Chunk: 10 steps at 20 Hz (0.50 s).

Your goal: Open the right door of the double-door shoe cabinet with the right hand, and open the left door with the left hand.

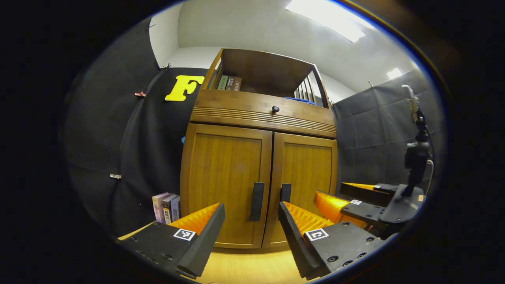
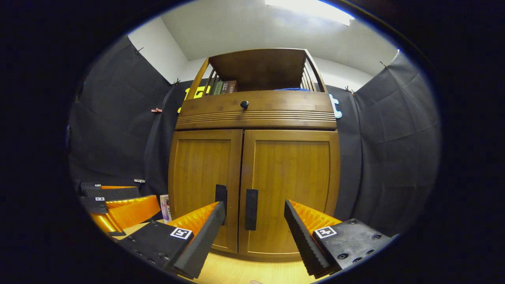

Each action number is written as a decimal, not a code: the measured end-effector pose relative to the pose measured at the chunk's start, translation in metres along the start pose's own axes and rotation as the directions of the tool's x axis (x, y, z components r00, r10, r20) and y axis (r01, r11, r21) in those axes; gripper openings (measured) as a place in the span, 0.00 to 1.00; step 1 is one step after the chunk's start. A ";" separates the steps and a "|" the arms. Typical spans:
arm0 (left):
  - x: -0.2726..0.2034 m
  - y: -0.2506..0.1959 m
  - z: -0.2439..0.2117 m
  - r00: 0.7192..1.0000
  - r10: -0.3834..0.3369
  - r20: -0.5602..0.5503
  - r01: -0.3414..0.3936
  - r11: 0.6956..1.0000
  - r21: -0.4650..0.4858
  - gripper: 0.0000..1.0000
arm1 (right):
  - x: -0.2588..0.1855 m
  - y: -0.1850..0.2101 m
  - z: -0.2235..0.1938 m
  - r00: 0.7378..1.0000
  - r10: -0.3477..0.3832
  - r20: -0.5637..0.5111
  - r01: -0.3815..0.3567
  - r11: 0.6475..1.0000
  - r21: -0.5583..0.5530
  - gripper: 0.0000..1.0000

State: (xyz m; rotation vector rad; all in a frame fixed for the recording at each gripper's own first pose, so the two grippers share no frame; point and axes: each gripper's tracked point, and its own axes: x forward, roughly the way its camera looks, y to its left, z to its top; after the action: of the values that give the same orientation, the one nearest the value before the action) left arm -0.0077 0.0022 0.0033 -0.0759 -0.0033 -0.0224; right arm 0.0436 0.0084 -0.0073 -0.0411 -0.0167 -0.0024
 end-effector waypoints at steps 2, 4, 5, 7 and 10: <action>-0.002 0.002 0.001 1.000 0.024 0.001 -0.024 1.000 0.012 0.85 | 0.016 0.002 -0.001 1.000 0.008 0.001 -0.008 1.000 0.008 0.96; -0.001 0.004 0.002 0.999 0.046 0.008 -0.047 0.998 0.030 0.85 | 0.033 0.005 -0.008 1.000 0.008 -0.002 -0.008 1.000 0.013 0.96; -0.002 0.004 0.002 0.999 0.050 0.008 -0.050 0.998 0.034 0.86 | 0.040 0.006 -0.012 1.000 0.005 -0.002 -0.005 1.000 0.012 0.96; -0.001 0.002 -0.002 0.999 0.042 0.003 -0.042 0.999 0.030 0.86 | 0.056 0.005 -0.019 1.000 -0.009 -0.001 0.009 1.000 0.003 0.97; 0.000 0.003 -0.002 0.999 0.040 -0.002 -0.040 0.998 0.039 0.86 | 0.080 0.003 -0.036 1.000 -0.018 -0.017 0.018 1.000 -0.012 0.93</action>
State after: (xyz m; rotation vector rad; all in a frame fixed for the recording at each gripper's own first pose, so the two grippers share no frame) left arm -0.0081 0.0048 0.0007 -0.0365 0.0008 0.0174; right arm 0.1239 0.0102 -0.0419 -0.0530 0.0004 -0.0210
